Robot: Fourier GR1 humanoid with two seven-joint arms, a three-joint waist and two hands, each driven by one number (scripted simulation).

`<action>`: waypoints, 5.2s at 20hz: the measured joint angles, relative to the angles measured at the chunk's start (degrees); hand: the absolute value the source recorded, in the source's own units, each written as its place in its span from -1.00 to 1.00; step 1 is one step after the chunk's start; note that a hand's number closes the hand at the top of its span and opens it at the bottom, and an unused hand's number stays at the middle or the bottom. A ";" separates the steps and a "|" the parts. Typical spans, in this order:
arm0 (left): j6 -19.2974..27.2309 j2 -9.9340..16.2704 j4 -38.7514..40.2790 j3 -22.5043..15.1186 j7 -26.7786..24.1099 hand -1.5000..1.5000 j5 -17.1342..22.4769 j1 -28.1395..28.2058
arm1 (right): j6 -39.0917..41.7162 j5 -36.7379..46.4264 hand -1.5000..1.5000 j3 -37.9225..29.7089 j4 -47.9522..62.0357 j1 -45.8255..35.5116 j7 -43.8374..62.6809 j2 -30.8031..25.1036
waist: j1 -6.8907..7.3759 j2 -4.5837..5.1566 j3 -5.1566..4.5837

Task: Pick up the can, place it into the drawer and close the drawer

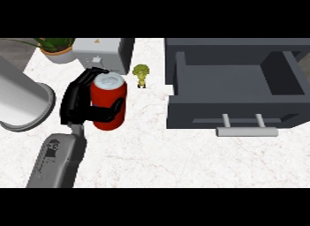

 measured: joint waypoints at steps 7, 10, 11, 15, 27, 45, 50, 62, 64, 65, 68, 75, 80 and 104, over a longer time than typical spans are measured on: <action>6.92 -0.40 -5.06 -7.09 12.28 1.00 0.20 -8.36 | 0.77 -0.24 -1.00 -0.83 0.44 0.70 -1.25 0.00 | -0.29 0.00 0.00; 10.02 -0.45 -3.80 -9.49 15.04 1.00 -0.51 -13.30 | -0.02 0.54 -1.00 0.36 -0.46 0.71 -0.75 0.52 | -0.43 0.05 0.00; 10.88 -0.46 -2.14 -9.70 15.28 1.00 -0.55 -15.69 | -0.20 0.65 -1.00 0.42 -0.14 0.48 -0.96 0.65 | -0.54 0.08 -0.01; 15.32 -0.48 0.38 -12.43 18.60 1.00 -0.56 -23.32 | -0.24 0.74 -1.00 0.22 0.68 0.20 -1.30 0.34 | -0.70 0.12 -0.01; 23.08 -0.50 17.24 -14.82 20.37 1.00 4.60 -43.97 | 0.30 -0.46 -1.00 -0.74 0.41 -1.11 0.59 -0.70 | -1.46 0.33 0.01; 28.70 -0.50 42.19 -22.87 14.41 1.00 17.48 -62.44 | 0.00 1.22 -1.00 1.11 1.41 -3.56 1.33 -0.22 | -3.33 0.81 0.08; 29.01 -0.50 46.53 -25.20 12.03 1.00 21.27 -63.49 | -0.35 0.99 -1.00 0.40 3.44 -6.46 1.64 -1.12 | -4.16 1.13 0.11; 32.25 -0.51 51.83 -32.82 6.95 1.00 25.90 -63.12 | -0.73 1.51 -1.00 0.31 5.99 -10.12 1.66 -2.07 | -5.69 1.51 0.15; 32.34 -0.51 52.79 -33.83 6.39 1.00 26.26 -63.07 | -0.88 2.30 -1.00 0.99 6.16 -10.21 1.63 -1.80 | -5.88 1.61 0.15; 32.53 -0.50 53.05 -34.49 6.16 1.00 26.43 -62.93 | -0.98 2.62 -1.00 1.27 6.14 -10.33 1.62 -1.70 | -6.02 1.64 0.15; 33.02 -0.51 53.85 -36.03 5.20 1.00 26.84 -62.71 | -0.63 2.25 -1.00 1.08 6.09 -10.55 1.70 -2.13 | -6.31 1.69 0.15; 36.32 -0.50 54.77 -38.62 4.79 -1.00 28.72 -61.77 | -1.07 2.75 -1.00 2.11 4.17 -11.32 3.43 -2.13 | -7.45 1.90 0.14; 38.93 -0.49 54.68 -40.08 3.35 -1.00 29.98 -60.18 | -0.44 2.31 -1.00 1.98 4.46 -11.05 2.81 -2.37 | -7.67 1.97 0.16; 43.56 -0.51 50.35 -39.30 -1.67 -1.00 40.12 -60.21 | -1.53 28.39 -1.00 8.73 0.55 -13.80 -5.57 -9.94 | -4.58 1.40 0.05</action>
